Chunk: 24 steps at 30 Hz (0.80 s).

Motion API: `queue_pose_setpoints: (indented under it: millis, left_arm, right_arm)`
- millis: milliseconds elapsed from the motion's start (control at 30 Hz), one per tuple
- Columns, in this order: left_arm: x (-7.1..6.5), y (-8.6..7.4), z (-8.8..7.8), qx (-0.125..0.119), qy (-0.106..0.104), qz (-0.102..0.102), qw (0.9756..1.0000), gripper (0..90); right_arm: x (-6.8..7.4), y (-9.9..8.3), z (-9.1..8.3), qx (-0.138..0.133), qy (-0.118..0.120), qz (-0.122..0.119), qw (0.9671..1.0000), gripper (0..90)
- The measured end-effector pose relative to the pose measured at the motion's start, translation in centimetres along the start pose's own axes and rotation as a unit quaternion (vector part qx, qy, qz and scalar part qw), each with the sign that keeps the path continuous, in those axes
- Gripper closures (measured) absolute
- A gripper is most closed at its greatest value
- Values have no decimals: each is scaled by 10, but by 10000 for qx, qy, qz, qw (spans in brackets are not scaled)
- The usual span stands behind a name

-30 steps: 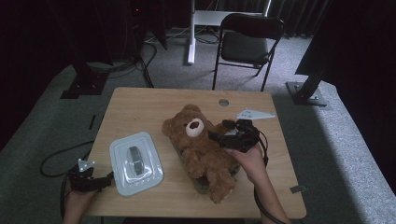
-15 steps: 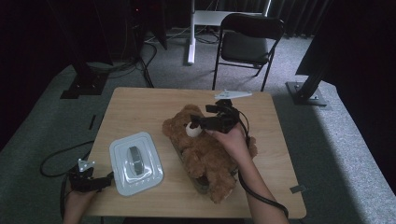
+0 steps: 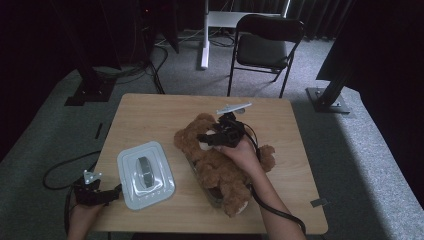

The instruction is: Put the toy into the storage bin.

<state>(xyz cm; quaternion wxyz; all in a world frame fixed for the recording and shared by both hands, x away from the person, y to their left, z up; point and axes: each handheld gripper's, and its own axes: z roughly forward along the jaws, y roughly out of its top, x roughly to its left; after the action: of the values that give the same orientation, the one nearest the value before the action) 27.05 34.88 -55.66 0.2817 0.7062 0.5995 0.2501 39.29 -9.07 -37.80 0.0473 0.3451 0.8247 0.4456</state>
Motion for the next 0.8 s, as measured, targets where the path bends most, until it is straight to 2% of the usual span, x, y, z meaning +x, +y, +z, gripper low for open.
queue_pose_setpoints:
  millis: [100, 300, 367, 433, 633, 733, 800]
  left_arm:
    - [0, 0, 0, -3, 2, -3, 10000, 6]
    - [0, 0, 0, 0, 0, -4, 10000, 6]
    - [0, 0, 0, 0, 0, -3, 10000, 6]
    - [0, 0, 0, 0, 0, -3, 10000, 6]
    - [0, 0, 0, 0, 0, -2, 10000, 6]
    - [0, 0, 0, 0, 0, -6, 10000, 6]
    - [0, 0, 0, 0, 4, -6, 10000, 6]
  right_arm:
    - [-1, -7, 4, 93, 79, -49, 9999, 252]
    - [-8, -19, 9, 177, 262, 111, 9994, 255]
    - [-9, -23, 14, 396, 141, 97, 9991, 258]
    - [-9, -25, 17, 515, 126, 99, 9985, 259]
    - [-8, -25, 20, 557, 97, 165, 9983, 262]
    - [-11, -26, 23, 597, 168, 275, 9977, 271]
    - [-12, -28, 27, 698, 167, 317, 9969, 280]
